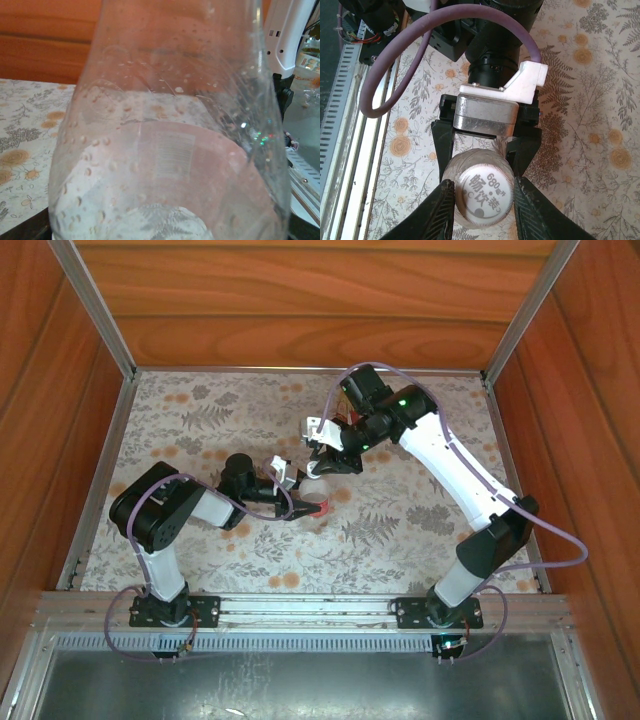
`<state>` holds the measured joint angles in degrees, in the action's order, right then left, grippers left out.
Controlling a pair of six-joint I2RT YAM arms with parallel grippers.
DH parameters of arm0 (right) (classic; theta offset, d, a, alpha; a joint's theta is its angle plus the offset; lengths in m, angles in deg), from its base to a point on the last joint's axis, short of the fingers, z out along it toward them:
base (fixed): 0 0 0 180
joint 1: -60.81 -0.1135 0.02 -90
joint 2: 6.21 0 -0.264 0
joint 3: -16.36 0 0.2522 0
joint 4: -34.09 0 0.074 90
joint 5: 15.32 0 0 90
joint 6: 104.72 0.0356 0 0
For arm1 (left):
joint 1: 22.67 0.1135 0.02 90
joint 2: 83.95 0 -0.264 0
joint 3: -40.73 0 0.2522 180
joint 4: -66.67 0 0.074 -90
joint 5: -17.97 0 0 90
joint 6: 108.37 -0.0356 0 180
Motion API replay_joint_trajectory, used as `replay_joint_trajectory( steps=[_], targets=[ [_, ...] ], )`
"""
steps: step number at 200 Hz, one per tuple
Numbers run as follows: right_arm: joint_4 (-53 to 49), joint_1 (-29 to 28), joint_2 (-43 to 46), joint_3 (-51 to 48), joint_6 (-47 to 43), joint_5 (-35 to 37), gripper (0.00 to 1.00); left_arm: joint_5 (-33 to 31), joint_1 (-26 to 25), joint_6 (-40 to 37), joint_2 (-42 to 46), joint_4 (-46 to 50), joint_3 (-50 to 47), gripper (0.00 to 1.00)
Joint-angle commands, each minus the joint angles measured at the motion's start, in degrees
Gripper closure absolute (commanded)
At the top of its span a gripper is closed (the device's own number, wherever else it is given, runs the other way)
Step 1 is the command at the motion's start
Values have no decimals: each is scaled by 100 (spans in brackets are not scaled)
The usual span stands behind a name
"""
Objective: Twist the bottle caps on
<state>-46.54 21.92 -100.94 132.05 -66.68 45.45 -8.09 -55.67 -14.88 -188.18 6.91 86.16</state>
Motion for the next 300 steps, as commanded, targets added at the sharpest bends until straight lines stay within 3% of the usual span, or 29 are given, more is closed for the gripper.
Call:
replay_joint_trajectory(
  steps=[1, 80, 185, 245, 300],
  targets=[
    [-157, 43, -212, 100, 2, -133, 66, 163, 53, 83, -63, 470, -72, 33],
    [-167, 45, -213, 111, 223, -13, 70, 140, 58, 78, -19, 487, -81, 34],
    [705, 76, 323, -732, 1490, -55, 76, 68, 98, 113, -56, 487, -46, 34],
    [902, 13, 515, -973, 2243, 535, 78, -655, 93, 122, 40, 487, -44, 35],
    [818, -240, 524, -1092, 3642, 1528, 76, -1137, 23, -2, 71, 487, 33, 35]
  ],
)
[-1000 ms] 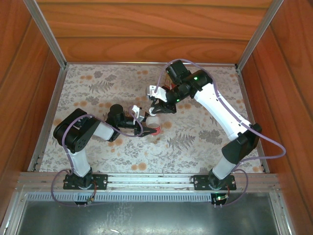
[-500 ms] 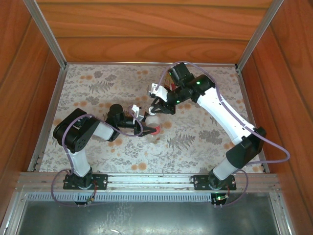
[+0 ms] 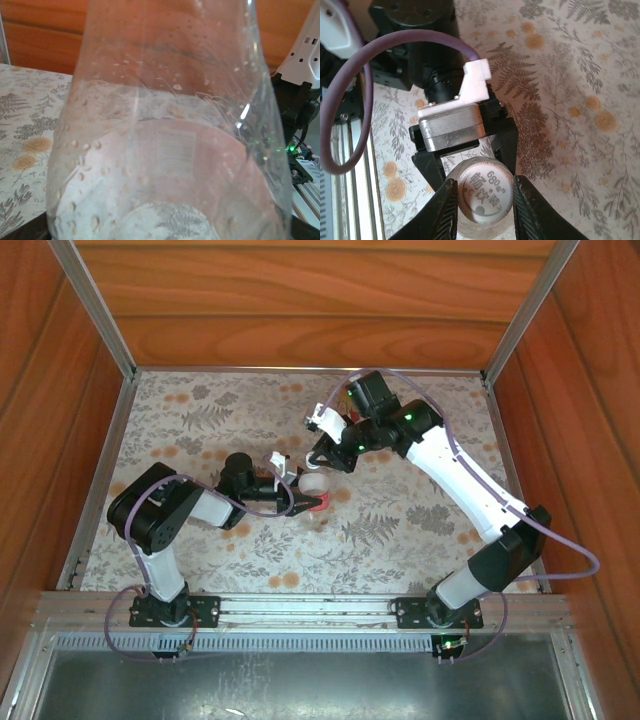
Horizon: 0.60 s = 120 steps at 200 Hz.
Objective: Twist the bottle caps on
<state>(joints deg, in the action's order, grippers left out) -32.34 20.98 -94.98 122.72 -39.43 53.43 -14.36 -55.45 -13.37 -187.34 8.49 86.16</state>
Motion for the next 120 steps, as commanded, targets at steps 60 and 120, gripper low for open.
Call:
replay_joint_trajectory(
  steps=[60, 120],
  targets=[
    [-895, -227, -75, -232, 2469, 1395, 77, -778, -99, -292, -58, 324, 44, 35],
    [-704, -304, 12, -420, 3615, 1543, 79, -932, -142, -322, -32, 329, 60, 35]
  ],
)
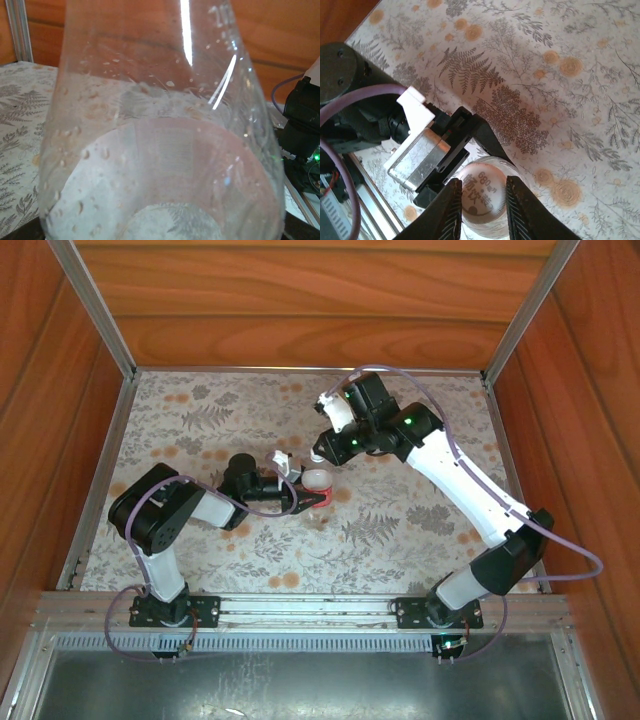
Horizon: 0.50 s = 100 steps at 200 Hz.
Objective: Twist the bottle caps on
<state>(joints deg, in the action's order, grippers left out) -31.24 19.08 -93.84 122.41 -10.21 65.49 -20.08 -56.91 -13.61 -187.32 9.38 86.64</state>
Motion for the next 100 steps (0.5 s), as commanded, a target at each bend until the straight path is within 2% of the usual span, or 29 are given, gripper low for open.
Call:
replay_joint_trajectory(
  steps=[1, 70, 100],
  targets=[
    [-808, -119, -99, -397, 705, 342, 79, -360, 5, -295, -34, 235, 16, 35],
    [-706, -272, 37, -422, 1052, 764, 77, -422, -7, -264, 19, 243, 4, 36],
    [-749, -269, 66, 33, 1079, 890, 67, -188, -5, -269, -6, 267, -14, 36]
  ],
)
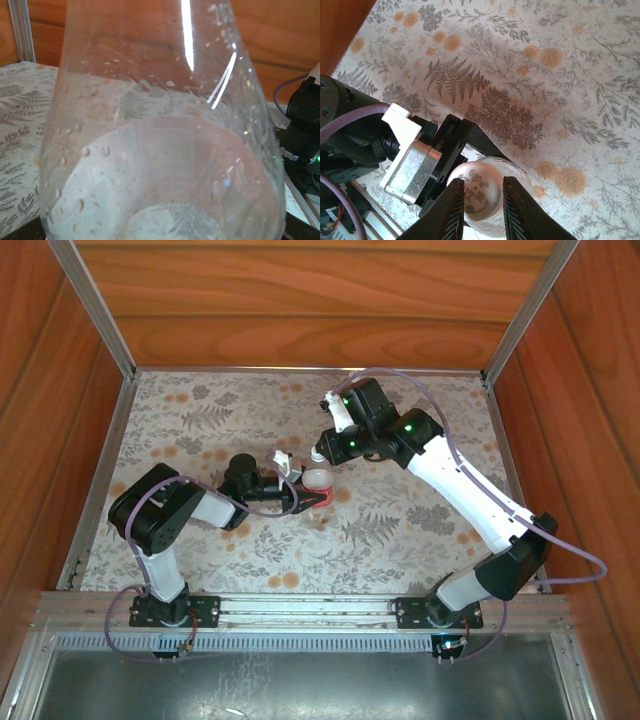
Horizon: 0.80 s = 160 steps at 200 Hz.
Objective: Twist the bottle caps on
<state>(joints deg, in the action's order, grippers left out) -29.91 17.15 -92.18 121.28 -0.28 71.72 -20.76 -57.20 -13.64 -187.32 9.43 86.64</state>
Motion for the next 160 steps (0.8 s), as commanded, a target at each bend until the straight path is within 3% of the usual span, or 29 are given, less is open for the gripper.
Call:
replay_joint_trajectory(
  steps=[1, 33, 56, 95, 120, 160],
  targets=[
    [-882, -75, -102, 161, 82, 273, 66, -105, 20, -264, -7, 267, -14, 36],
    [-822, -56, -4, 564, -468, 157, 50, 242, 31, -259, -78, 294, -54, 36],
    [-611, -37, 226, 471, -1510, -204, 44, 637, 44, -208, -31, 297, -98, 36],
    [-427, -42, 776, -171, -4334, -1361, 39, 1099, 101, -194, 194, 384, -272, 35],
    [-844, -39, 762, -19, -5603, -1792, 38, 1407, 149, -170, 308, 488, -387, 35],
    [-1842, 9, 56, 766, -6602, -2146, 39, 1573, 201, -280, 317, 578, -496, 36]
  ],
)
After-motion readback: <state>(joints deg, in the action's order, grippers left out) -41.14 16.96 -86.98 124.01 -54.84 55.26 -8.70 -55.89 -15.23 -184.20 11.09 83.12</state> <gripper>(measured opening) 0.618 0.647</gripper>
